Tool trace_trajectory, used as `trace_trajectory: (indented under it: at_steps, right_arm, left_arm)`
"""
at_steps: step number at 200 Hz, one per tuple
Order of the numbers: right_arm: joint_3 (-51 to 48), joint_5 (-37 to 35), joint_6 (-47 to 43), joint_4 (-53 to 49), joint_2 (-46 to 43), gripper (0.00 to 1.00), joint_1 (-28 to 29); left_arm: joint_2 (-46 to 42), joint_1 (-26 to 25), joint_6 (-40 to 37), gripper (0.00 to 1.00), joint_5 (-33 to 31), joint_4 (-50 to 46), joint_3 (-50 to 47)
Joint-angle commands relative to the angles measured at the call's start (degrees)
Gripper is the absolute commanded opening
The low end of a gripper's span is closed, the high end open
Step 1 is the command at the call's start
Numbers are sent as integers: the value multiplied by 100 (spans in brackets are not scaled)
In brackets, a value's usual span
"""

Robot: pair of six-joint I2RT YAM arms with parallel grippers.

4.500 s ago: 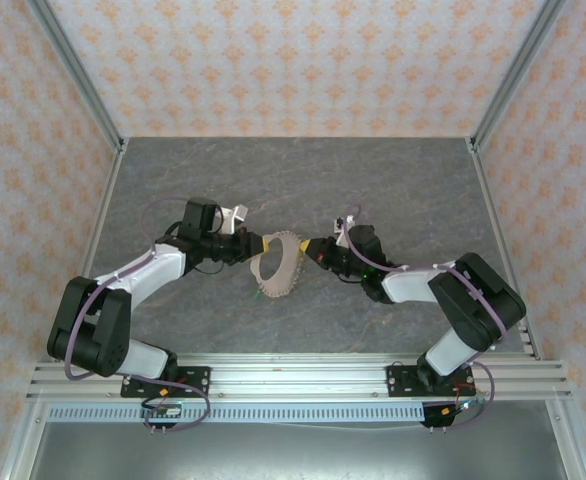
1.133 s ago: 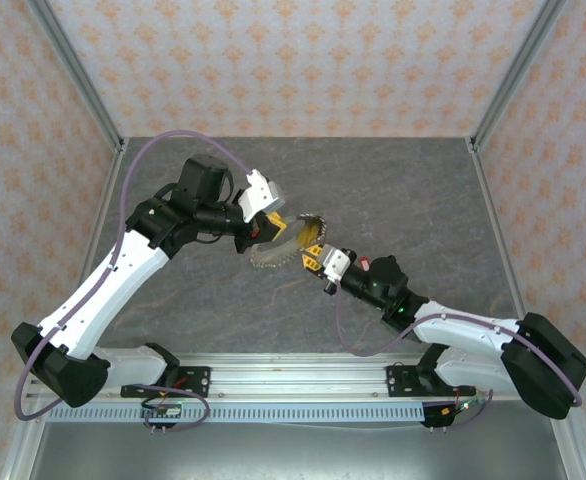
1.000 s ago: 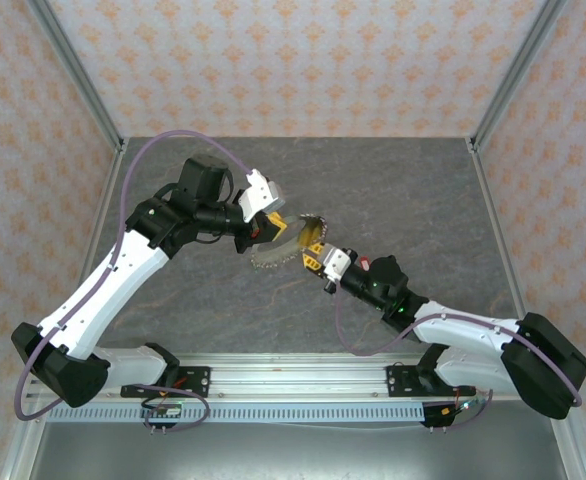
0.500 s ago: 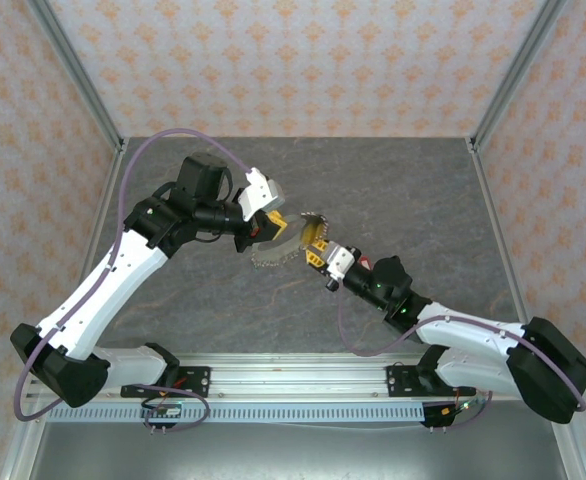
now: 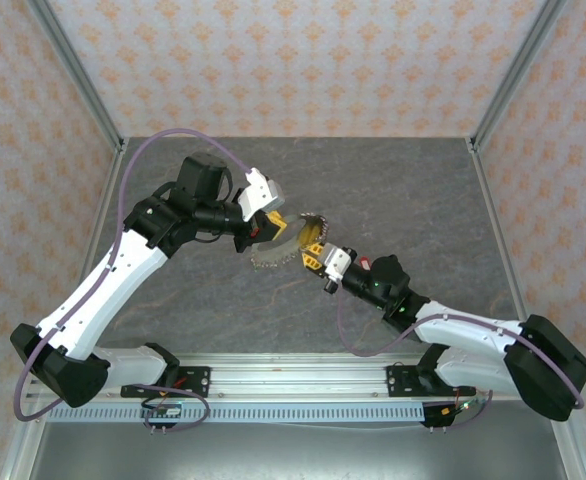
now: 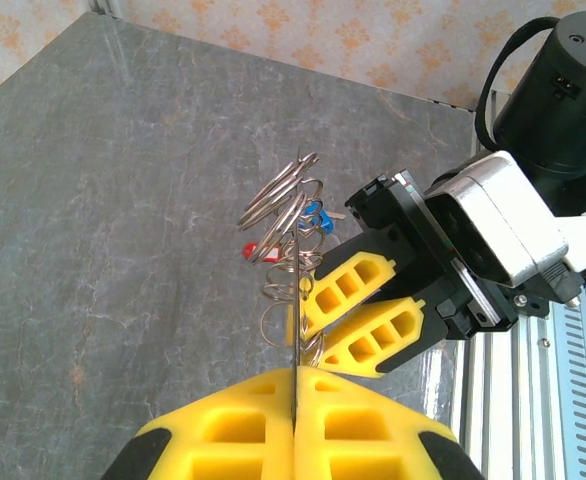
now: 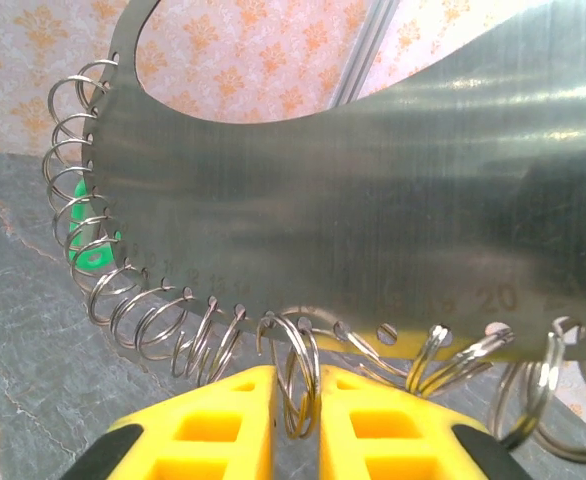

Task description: Put the keys on the keyring

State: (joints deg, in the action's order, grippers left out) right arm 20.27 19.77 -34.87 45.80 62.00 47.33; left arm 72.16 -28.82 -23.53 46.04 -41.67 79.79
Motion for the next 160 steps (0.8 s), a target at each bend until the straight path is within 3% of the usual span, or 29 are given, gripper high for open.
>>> trace_trajectory:
  at_steps: [1, 19, 40, 160]
  right_arm:
    - [181, 139, 62, 11, -194, 12, 31]
    - [145, 115, -5, -21, -240, 0, 31]
    - [-6, 20, 17, 203, -267, 0, 31]
    - [-311, -183, 1043, 1625, -337, 0, 31]
  left_arm:
    - [-72, 16, 103, 0, -25, -34, 195]
    - [-73, 23, 245, 0, -111, 11, 186]
    - [-29, 99, 644, 0, -273, 119, 213]
    - [394, 806, 2357, 0, 608, 526, 111]
